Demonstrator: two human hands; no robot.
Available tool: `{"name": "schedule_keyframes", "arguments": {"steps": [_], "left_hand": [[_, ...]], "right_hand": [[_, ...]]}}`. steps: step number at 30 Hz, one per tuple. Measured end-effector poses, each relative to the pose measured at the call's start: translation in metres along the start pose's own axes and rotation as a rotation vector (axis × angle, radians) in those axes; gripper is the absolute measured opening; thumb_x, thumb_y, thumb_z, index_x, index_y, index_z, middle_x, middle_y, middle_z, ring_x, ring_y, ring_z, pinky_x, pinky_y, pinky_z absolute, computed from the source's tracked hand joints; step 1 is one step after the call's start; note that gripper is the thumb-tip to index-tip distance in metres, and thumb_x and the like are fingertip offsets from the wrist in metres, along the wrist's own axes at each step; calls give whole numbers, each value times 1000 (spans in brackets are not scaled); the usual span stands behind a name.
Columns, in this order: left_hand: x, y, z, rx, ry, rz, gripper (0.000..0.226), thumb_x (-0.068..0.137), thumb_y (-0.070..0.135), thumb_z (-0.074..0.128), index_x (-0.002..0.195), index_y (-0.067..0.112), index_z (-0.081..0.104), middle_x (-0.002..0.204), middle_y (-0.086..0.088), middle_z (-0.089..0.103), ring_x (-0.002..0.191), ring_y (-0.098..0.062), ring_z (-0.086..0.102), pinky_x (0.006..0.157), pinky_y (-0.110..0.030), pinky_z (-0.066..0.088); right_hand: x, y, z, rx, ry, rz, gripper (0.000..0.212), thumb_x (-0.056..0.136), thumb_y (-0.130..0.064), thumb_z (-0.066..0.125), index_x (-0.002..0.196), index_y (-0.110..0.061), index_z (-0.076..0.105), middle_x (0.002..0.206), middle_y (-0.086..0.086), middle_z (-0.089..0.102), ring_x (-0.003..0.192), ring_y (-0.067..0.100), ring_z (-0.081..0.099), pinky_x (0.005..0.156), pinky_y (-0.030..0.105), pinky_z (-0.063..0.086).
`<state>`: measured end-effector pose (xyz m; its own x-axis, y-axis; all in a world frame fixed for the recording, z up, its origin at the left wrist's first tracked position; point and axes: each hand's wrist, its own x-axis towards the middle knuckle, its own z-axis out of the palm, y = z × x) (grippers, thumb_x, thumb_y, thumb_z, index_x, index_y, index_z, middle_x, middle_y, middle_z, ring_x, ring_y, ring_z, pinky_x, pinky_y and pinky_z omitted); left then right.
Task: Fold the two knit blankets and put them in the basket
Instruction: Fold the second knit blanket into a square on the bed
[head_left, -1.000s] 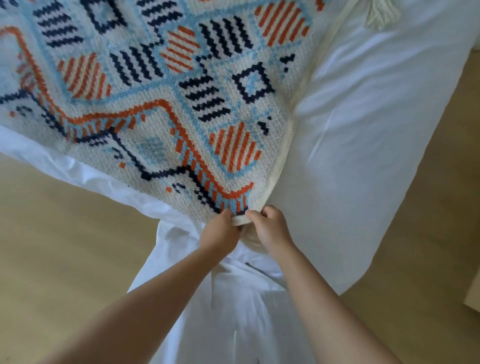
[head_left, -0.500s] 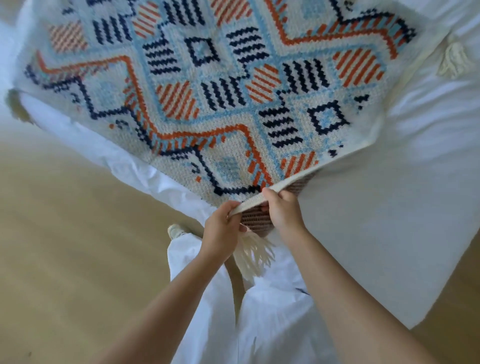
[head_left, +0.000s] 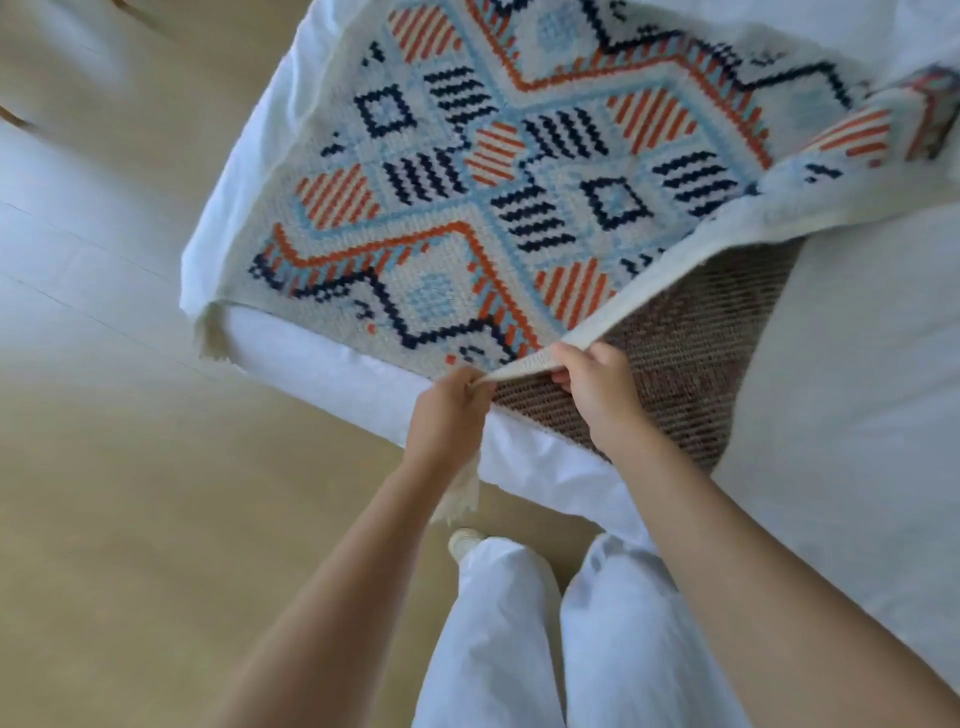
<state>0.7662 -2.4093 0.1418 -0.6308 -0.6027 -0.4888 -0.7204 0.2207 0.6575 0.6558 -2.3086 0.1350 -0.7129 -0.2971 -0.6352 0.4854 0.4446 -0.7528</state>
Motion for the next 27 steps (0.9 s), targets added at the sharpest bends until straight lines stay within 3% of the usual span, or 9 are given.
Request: {"name": "schedule_keyframes", "arguments": {"steps": [2,5,11,15,19,22,25,27], "left_hand": [[23,-13,-35,33,22,-31,20,96,24,49,80,13,55,63,0,54,57,-17,46,51,-30,32],[58,-31,-82,24,91,-123,16,93,25,52,84,14,58,65,2,56,56,-13,48,50,-26,35],[128,-75,-162,25,191,-256,23,90,25,54,68,19,52,62,3,55,59,-18,50,52,-28,36],[180,-118,-217,73,211,-336,16,87,25,57,74,16,56,65,3,58,68,-22,54,57,-28,38],[224,-160,-254,68,232,-387,21,85,24,58,66,18,51,60,3,53,64,-21,51,57,-27,37],[239,-182,-265,139,192,-408,19,87,27,55,74,13,56,60,3,52,65,-22,51,55,-28,35],[249,-200,-271,218,101,-407,27,89,33,50,76,11,58,64,-1,53,68,-25,52,55,-28,34],[261,-210,-274,194,95,-395,29,88,33,51,68,13,54,71,-3,52,67,-24,49,56,-27,33]], "right_hand": [[5,-17,38,-5,-35,-26,35,89,-20,55,84,14,52,81,10,46,75,19,44,64,33,33],[22,-39,91,-67,-84,-55,27,89,-23,55,70,-9,42,78,12,44,68,19,39,54,29,26],[72,-79,205,-172,-198,-102,44,91,-25,54,60,-16,26,56,2,24,48,14,23,49,27,18],[105,-100,285,-271,-277,-117,44,92,-29,54,59,-15,28,54,1,25,48,16,26,50,29,20],[140,-107,352,-373,-331,-109,46,91,-27,55,56,-16,27,54,2,27,51,18,31,52,30,22],[159,-104,388,-431,-368,-84,44,91,-28,55,57,-16,29,59,8,35,57,19,37,57,29,28],[170,-96,407,-472,-359,-40,37,92,-28,54,62,-12,39,65,14,41,56,20,39,56,27,30],[174,-95,417,-490,-338,-36,30,91,-28,54,68,-10,50,68,15,46,58,20,43,55,27,33]]}}
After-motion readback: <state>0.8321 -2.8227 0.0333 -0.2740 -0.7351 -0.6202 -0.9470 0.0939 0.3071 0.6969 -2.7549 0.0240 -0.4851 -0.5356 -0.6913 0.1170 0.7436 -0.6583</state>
